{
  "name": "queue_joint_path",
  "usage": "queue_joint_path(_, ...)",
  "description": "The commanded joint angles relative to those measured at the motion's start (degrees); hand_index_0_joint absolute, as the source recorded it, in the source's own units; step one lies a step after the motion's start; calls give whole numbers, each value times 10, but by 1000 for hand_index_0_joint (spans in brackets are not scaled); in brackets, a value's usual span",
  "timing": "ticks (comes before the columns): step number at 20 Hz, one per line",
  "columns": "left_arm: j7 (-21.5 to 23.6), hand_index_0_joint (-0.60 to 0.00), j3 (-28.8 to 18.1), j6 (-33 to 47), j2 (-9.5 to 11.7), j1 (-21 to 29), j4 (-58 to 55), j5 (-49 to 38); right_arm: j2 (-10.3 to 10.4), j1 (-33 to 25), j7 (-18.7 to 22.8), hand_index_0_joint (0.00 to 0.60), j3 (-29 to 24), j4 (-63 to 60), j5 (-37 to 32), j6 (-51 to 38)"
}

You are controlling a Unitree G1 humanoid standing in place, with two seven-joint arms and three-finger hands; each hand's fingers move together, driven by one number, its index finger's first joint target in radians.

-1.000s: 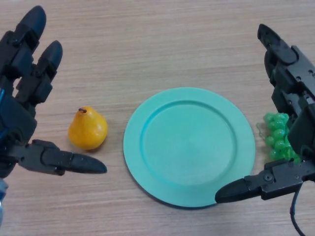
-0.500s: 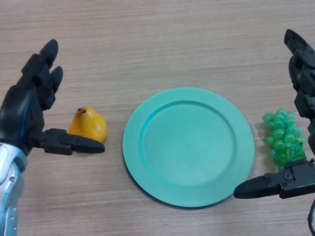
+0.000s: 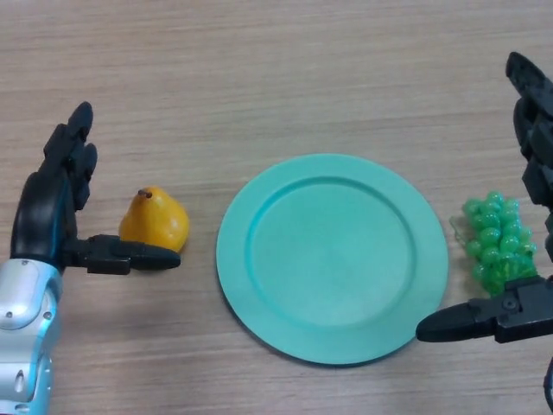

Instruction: Pick up the yellow pear and place it on the plate

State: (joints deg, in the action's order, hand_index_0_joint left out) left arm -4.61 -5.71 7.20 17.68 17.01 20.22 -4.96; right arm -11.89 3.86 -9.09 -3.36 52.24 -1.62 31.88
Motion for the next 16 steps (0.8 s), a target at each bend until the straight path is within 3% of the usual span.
queue_joint_path(1, 35, 0, -20, 113, 23, 52, 35, 29, -13, -15, -1, 0, -22, 19, -24, -86)
queue_joint_path(6, 69, 0, 3, 170, 11, 109, 190, 62, -13, -13, -1, 0, -35, 4, -34, -100)
queue_joint_path(10, 64, 0, 12, 221, -3, 146, 265, 55, -12, -12, 1, 0, -40, -5, -36, -112)
queue_joint_path(12, 69, -199, 14, 234, -4, 149, 277, 61, -12, -12, 2, 0, -41, -5, -37, -111)
queue_joint_path(13, 77, -351, 17, 246, -5, 153, 289, 71, -13, -12, 3, 0, -40, -4, -36, -110)
queue_joint_path(14, 90, -450, 21, 258, -6, 157, 303, 87, -14, -12, 4, 0, -39, -3, -33, -108)
queue_joint_path(15, 124, -600, 36, 274, -2, 161, 332, 143, -15, -14, 7, 0, -34, 0, -25, -105)
queue_joint_path(16, 121, -600, 35, 268, 0, 159, 331, 150, -13, -15, 7, 0, -33, 3, -27, -102)
